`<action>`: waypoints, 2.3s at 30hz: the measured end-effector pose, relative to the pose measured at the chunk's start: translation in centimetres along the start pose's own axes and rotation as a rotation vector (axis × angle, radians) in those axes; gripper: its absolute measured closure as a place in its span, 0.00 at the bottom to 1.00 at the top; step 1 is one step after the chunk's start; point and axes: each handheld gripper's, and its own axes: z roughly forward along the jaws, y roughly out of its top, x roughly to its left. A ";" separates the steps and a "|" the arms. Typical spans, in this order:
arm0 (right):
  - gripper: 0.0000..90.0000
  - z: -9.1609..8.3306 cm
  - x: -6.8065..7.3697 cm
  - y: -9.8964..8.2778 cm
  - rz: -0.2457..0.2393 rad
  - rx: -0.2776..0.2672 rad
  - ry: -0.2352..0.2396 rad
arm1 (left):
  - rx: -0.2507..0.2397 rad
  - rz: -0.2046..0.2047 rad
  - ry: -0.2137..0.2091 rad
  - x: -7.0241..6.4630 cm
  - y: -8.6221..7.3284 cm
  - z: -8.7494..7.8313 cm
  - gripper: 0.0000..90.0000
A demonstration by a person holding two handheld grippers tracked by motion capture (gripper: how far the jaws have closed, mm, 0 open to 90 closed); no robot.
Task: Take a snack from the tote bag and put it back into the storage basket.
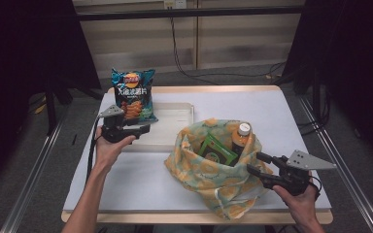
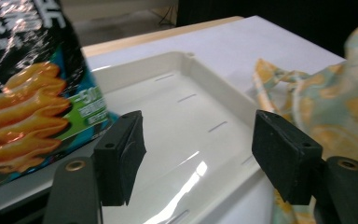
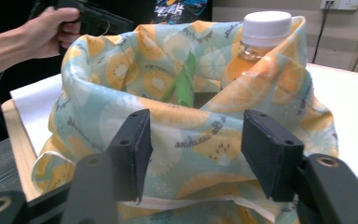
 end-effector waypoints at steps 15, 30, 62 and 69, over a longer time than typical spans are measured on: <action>0.52 -0.2 0.5 1.4 -0.011 0.021 0.001 | -0.103 0.073 -0.041 -6.5 -0.7 -1.7 0.20; 0.60 3.8 0.2 4.1 -0.038 0.106 0.030 | -0.067 0.108 -0.211 -11.4 -3.2 -1.0 0.43; 0.84 7.9 1.1 1.4 0.022 0.207 0.045 | -0.009 0.134 -0.300 -13.2 -5.1 -0.5 0.28; 0.94 7.2 1.2 2.2 0.020 0.157 0.065 | -0.027 0.117 -0.281 -13.0 -4.7 -0.9 0.29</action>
